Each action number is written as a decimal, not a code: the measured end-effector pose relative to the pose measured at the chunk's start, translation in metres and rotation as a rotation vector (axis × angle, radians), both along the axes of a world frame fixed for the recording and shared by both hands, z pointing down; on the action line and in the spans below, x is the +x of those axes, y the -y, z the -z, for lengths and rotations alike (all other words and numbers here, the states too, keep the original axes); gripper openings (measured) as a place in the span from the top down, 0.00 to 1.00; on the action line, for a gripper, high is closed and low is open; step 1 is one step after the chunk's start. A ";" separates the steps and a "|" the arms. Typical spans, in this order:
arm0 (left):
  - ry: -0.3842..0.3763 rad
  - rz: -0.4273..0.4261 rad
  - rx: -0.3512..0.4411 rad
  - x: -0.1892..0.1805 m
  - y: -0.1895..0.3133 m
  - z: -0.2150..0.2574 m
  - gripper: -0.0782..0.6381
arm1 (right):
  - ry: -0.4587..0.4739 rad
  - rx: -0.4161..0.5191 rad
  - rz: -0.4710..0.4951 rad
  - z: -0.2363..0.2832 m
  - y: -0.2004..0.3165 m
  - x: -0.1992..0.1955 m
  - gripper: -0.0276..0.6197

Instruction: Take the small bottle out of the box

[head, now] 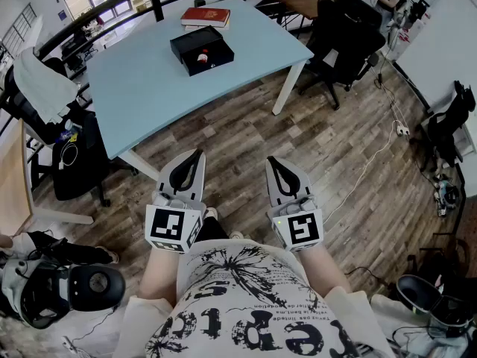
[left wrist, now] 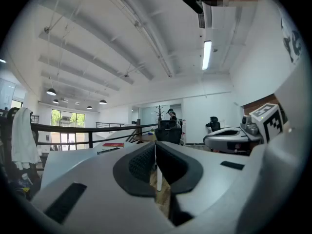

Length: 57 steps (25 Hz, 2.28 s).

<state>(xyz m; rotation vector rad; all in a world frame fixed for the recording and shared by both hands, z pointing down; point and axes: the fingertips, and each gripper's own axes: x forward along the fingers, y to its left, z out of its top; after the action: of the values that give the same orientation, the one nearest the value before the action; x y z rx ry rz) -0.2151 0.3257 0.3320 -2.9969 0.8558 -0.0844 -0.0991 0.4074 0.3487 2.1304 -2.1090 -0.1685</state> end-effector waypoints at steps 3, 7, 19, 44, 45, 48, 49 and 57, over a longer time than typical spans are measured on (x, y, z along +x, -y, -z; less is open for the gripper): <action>0.013 0.001 0.002 0.003 0.001 0.000 0.86 | 0.006 -0.005 -0.004 -0.001 -0.001 0.005 0.95; 0.017 -0.002 -0.004 0.010 0.004 -0.002 0.86 | 0.009 -0.003 -0.007 -0.001 0.003 0.012 0.95; 0.041 0.000 -0.028 0.029 0.028 -0.020 0.86 | 0.068 -0.010 -0.043 -0.013 0.025 0.043 0.94; 0.024 -0.052 -0.061 0.142 0.367 -0.021 0.86 | 0.012 -0.051 -0.072 -0.006 0.367 0.149 0.94; 0.027 -0.044 -0.063 0.142 0.380 -0.022 0.86 | 0.013 -0.051 -0.063 -0.006 0.381 0.149 0.94; 0.036 -0.022 -0.080 0.143 0.409 -0.027 0.86 | 0.018 -0.058 -0.033 -0.008 0.415 0.149 0.94; 0.041 -0.014 -0.085 0.143 0.416 -0.030 0.86 | 0.020 -0.064 -0.020 -0.011 0.425 0.149 0.94; 0.070 0.131 -0.131 0.143 0.474 -0.053 0.86 | 0.023 -0.093 0.131 -0.031 0.504 0.157 0.94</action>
<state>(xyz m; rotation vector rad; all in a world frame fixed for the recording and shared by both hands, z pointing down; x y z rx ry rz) -0.0723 -0.1483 0.3852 -3.0315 1.0783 -0.2555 0.0579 -0.0963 0.3800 1.9531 -2.2245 -0.0586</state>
